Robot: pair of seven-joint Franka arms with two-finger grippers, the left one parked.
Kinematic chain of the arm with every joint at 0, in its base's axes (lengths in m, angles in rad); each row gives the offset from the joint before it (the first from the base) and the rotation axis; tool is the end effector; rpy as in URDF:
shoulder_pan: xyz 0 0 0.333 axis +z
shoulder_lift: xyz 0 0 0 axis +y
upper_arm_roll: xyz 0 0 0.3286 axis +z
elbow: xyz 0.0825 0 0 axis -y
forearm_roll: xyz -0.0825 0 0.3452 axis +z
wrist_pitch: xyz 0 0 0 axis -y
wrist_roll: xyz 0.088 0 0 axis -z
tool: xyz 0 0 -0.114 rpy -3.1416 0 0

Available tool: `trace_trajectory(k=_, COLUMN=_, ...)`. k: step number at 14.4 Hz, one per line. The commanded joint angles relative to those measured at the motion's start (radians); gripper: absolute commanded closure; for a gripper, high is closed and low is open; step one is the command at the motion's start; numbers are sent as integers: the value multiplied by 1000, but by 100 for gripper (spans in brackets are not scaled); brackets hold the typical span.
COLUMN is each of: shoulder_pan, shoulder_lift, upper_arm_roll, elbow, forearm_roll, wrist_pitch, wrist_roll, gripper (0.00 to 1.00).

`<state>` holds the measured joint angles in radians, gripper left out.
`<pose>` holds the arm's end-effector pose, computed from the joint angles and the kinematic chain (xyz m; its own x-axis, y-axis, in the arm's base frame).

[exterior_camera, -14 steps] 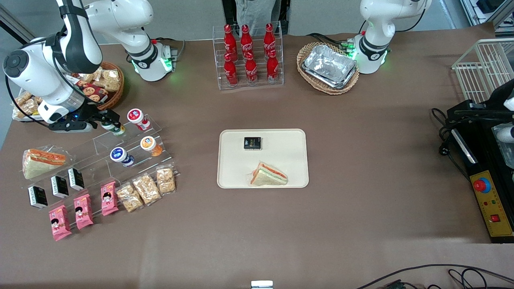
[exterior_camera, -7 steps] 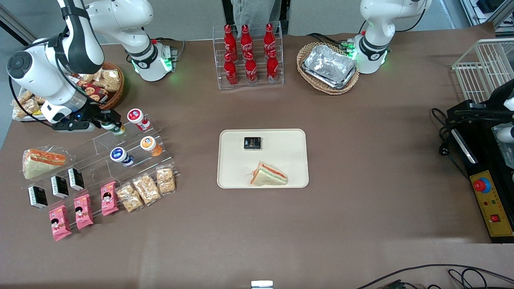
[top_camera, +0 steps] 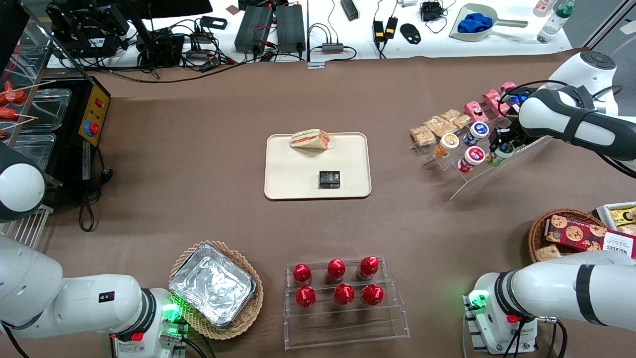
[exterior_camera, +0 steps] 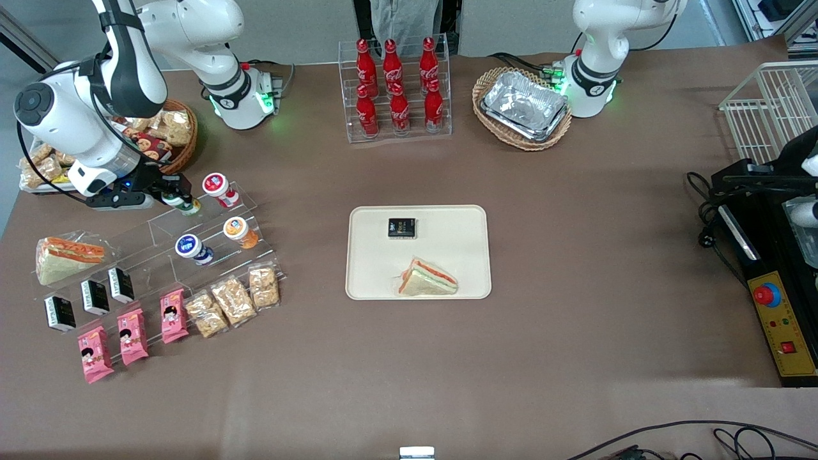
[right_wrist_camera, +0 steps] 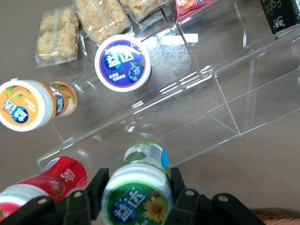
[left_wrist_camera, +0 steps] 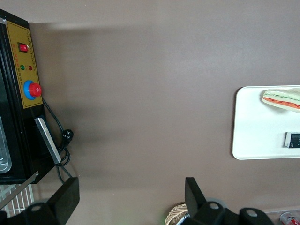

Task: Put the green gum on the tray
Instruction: 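Lift the green gum bottle and carry it over the cream tray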

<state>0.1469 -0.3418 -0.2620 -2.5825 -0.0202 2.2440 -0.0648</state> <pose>0.3760 -0.0447 0.4025 0.9997 -0.0227 -0.0019 -0.0228 -0.9972 -0.0714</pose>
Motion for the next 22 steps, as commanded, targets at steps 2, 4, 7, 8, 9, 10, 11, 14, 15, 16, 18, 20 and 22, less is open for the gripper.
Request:
trace_trajectory(k=2, shoulder_pan=-10, shoulder_lift=-43, upper_arm_roll=4, elbow=59, forearm_roll=-12, wrist_pitch=-64, wrist_roll=-13, gripper=93)
trace_trajectory(k=4, shoulder_pan=-9, shoulder_lift=-40, upper_arm_roll=9, elbow=219, forearm_roll=-14, wrist_pitch=-266, wrist_roll=-13, gripper=93)
trace_trajectory(k=7, shoulder_pan=-1, shoulder_lift=-20, upper_arm_roll=30, elbow=466, forearm_roll=-41, wrist_pitch=-530, wrist_roll=-13, gripper=94)
trace_trajectory(k=8, shoulder_pan=0, shoulder_lift=-19, upper_arm_roll=50, elbow=531, forearm_roll=-40, wrist_pitch=-594, wrist_roll=-18, gripper=94)
trace_trajectory(k=9, shoulder_pan=2, shoulder_lift=-19, upper_arm_roll=82, elbow=583, forearm_roll=-34, wrist_pitch=-657, wrist_roll=-12, gripper=95)
trace_trajectory(k=10, shoulder_pan=3, shoulder_lift=-19, upper_arm_roll=128, elbow=628, forearm_roll=-27, wrist_pitch=-696, wrist_roll=2, gripper=95)
trace_trajectory(k=11, shoulder_pan=3, shoulder_lift=-20, upper_arm_roll=170, elbow=654, forearm_roll=-24, wrist_pitch=-705, wrist_roll=40, gripper=96)
trace_trajectory(k=14, shoulder_pan=14, shoulder_lift=7, upper_arm_roll=336, elbow=725, forearm_roll=15, wrist_pitch=-705, wrist_roll=276, gripper=100)
trace_trajectory(k=15, shoulder_pan=16, shoulder_lift=36, upper_arm_roll=402, elbow=755, forearm_roll=29, wrist_pitch=-705, wrist_roll=366, gripper=100)
trace_trajectory(k=16, shoulder_pan=16, shoulder_lift=76, upper_arm_roll=471, elbow=793, forearm_roll=46, wrist_pitch=-705, wrist_roll=464, gripper=100)
trace_trajectory(k=18, shoulder_pan=17, shoulder_lift=183, upper_arm_roll=591, elbow=885, forearm_roll=63, wrist_pitch=-696, wrist_roll=671, gripper=100)
trace_trajectory(k=20, shoulder_pan=19, shoulder_lift=317, upper_arm_roll=715, elbow=968, forearm_roll=59, wrist_pitch=-684, wrist_roll=833, gripper=100)
trace_trajectory(k=22, shoulder_pan=23, shoulder_lift=412, upper_arm_roll=791, elbow=975, forearm_roll=46, wrist_pitch=-561, wrist_roll=928, gripper=100)
